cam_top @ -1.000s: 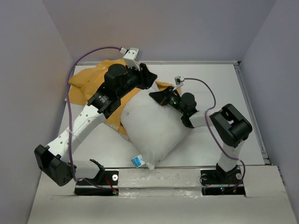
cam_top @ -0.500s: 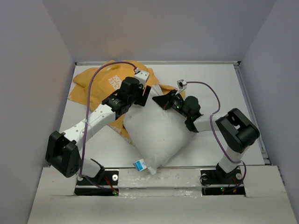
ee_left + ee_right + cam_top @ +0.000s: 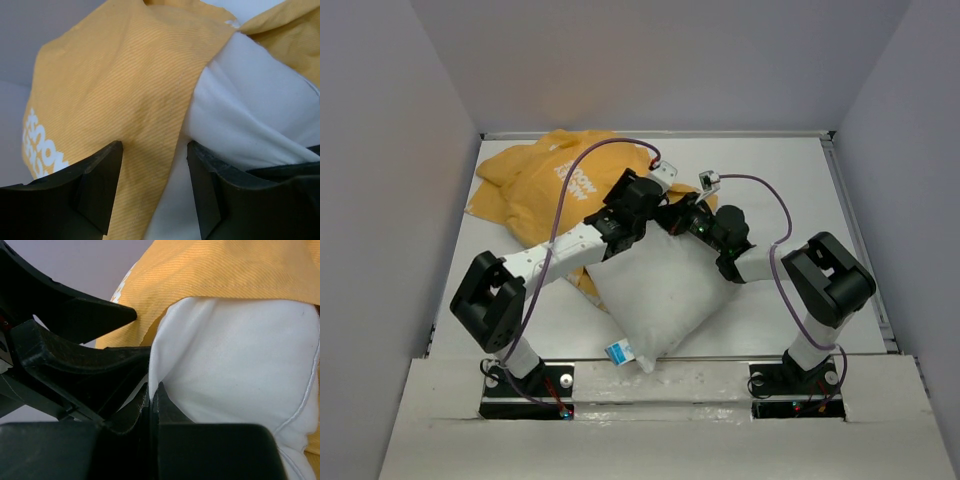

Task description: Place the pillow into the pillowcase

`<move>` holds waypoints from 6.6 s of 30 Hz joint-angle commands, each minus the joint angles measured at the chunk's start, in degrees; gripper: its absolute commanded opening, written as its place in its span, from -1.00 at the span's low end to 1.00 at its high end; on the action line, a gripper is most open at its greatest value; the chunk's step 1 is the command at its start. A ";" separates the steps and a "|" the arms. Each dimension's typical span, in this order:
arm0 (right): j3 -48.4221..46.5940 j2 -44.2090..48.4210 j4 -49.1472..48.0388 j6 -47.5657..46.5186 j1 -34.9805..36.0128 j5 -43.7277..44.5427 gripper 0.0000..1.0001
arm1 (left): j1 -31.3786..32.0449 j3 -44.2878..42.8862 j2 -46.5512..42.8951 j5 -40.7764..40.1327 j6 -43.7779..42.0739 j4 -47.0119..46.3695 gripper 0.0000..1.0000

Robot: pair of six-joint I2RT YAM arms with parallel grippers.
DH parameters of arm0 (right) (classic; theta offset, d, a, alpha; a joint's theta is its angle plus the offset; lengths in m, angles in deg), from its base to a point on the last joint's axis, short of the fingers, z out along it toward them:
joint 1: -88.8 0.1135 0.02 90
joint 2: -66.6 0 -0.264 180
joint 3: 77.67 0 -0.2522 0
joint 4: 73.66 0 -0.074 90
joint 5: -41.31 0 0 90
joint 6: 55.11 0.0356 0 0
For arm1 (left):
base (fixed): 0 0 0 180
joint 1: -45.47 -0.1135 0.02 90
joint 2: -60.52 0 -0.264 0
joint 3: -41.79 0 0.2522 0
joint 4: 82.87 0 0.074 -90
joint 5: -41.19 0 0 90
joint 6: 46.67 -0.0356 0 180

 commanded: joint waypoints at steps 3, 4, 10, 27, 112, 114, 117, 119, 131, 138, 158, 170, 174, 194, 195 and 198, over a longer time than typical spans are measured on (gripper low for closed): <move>0.18 3.09 -6.46 0.14 0.76 -3.62 -1.00 | 0.53 -5.44 4.40 -12.83 -8.73 -9.55 0.33; 0.53 3.00 -6.55 0.23 0.76 -3.62 -1.00 | 0.45 -6.23 5.01 -12.39 -9.08 -9.64 0.33; 1.15 2.56 -7.25 0.58 0.76 -3.80 -1.00 | -0.43 -9.66 8.88 -8.88 -8.13 -9.28 -0.19; -17.11 -6.39 -19.02 8.48 0.14 -14.96 -1.00 | -2.02 -12.21 -15.88 49.89 27.54 7.77 -1.00; -42.76 -7.09 97.15 -28.95 21.24 47.37 0.99 | -22.41 40.61 6.77 51.33 56.39 -51.64 -0.22; -46.64 -10.08 97.61 -29.56 21.24 43.25 0.99 | -21.62 41.31 6.78 52.39 56.92 -53.05 -0.76; -53.93 -17.46 95.59 -28.97 18.88 34.75 -0.92 | -19.08 44.38 2.22 55.46 59.55 -57.62 -1.00; -54.84 -17.93 86.51 -24.32 16.42 27.81 -1.00 | -16.45 45.53 -3.48 57.12 60.87 -57.72 -1.00; -33.84 12.39 38.30 -1.86 6.03 58.58 -1.00 | -9.57 52.75 -29.87 62.15 61.76 -44.89 -1.00; -36.18 -2.58 34.03 -16.55 13.67 58.09 -1.00 | -8.35 40.45 -24.59 70.13 62.19 -46.11 -1.00; -26.43 11.99 71.23 -25.70 -13.81 4.31 0.99 | -27.06 51.43 -42.87 59.25 57.37 -24.59 -0.37; -5.44 10.66 47.12 -12.11 -15.69 -25.72 -1.00 | -8.96 5.59 -30.11 25.18 39.00 11.97 0.98; 6.94 27.94 48.01 -9.62 -0.77 -4.28 -1.00 | -11.86 -7.00 -12.98 25.74 28.92 16.63 0.98; 4.93 30.05 49.26 -4.79 28.97 39.32 -1.00 | -1.06 -30.69 16.08 31.19 18.42 15.33 -1.00; 5.45 30.85 49.09 -4.78 28.97 41.10 -1.00 | 0.69 -33.80 18.53 33.21 18.51 14.71 -1.00; 5.11 31.39 50.05 -4.08 28.97 47.44 -0.99 | 3.16 -45.23 21.54 40.09 20.44 14.96 -1.00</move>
